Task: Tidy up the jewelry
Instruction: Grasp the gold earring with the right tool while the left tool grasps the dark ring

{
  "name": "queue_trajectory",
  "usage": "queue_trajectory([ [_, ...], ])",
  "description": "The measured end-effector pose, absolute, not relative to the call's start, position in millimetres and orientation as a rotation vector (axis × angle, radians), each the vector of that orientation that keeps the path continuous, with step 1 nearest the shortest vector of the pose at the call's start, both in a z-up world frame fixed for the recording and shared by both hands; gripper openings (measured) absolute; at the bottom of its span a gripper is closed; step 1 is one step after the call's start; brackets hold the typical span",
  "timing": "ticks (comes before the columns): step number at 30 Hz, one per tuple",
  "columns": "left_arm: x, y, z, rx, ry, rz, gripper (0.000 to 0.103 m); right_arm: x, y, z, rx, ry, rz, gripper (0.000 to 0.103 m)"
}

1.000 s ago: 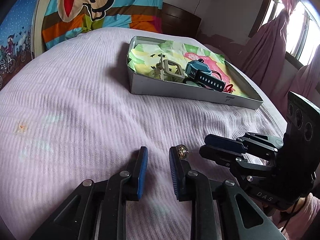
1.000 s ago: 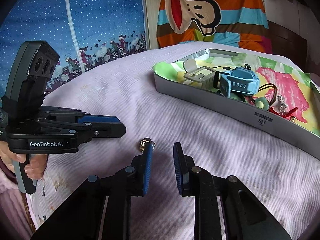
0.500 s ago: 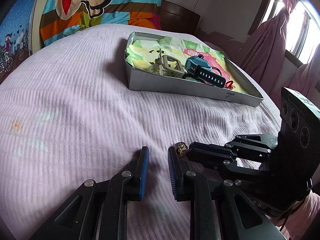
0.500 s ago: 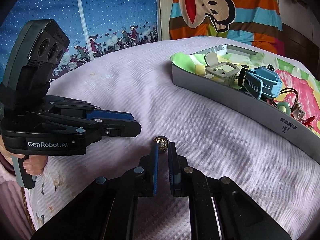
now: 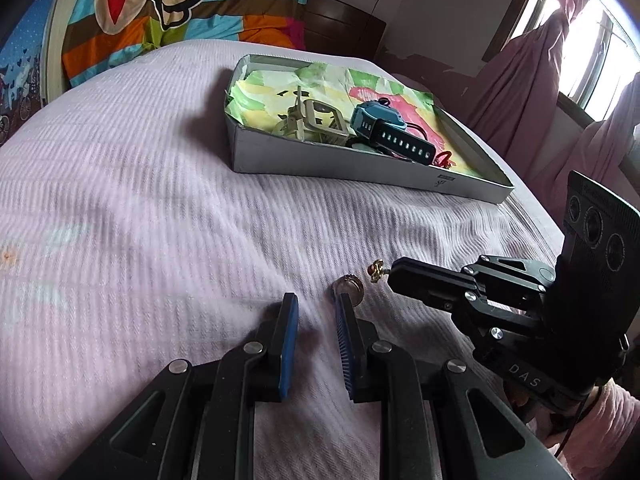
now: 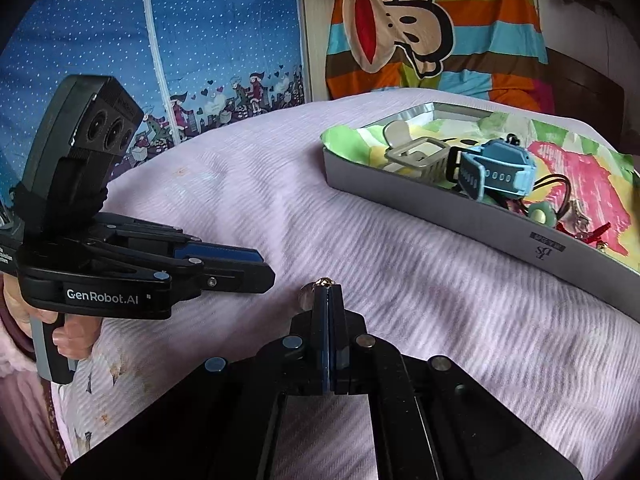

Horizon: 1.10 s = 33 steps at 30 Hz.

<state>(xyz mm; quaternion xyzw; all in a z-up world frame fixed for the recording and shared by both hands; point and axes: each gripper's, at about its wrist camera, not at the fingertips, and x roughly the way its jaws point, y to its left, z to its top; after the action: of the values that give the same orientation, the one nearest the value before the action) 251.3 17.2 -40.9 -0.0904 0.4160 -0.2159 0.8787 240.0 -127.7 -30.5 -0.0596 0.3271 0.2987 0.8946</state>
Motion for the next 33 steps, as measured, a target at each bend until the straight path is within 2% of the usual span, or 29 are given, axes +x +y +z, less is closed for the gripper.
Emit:
queue_trajectory([
  [10, 267.4, 2.7, -46.3, -0.151, 0.920, -0.453, 0.018, 246.4, -143.7, -33.9, -0.069, 0.679, 0.588, 0.001],
  [14, 272.0, -3.9, -48.2, -0.112, 0.942, -0.441, 0.009, 250.8, -144.3, -35.7, -0.057, 0.683, 0.585, 0.001],
  [16, 274.1, -6.4, -49.2, -0.101, 0.950, -0.445, 0.007, 252.1, -145.2, -36.6, -0.051, 0.684, 0.583, 0.001],
  [24, 269.6, -15.1, -43.9, -0.050, 0.919, -0.464, 0.005, 253.0, -151.2, -37.2, -0.024, 0.681, 0.569, 0.001],
  [26, 264.3, -17.7, -39.9, -0.024, 0.895, -0.462, 0.001, 253.2, -153.6, -37.5, -0.015, 0.680, 0.564, 0.001],
  [33, 256.9, -27.3, -35.4, 0.034, 0.873, -0.472, 0.001, 254.7, -158.8, -38.7, 0.008, 0.678, 0.552, 0.001],
])
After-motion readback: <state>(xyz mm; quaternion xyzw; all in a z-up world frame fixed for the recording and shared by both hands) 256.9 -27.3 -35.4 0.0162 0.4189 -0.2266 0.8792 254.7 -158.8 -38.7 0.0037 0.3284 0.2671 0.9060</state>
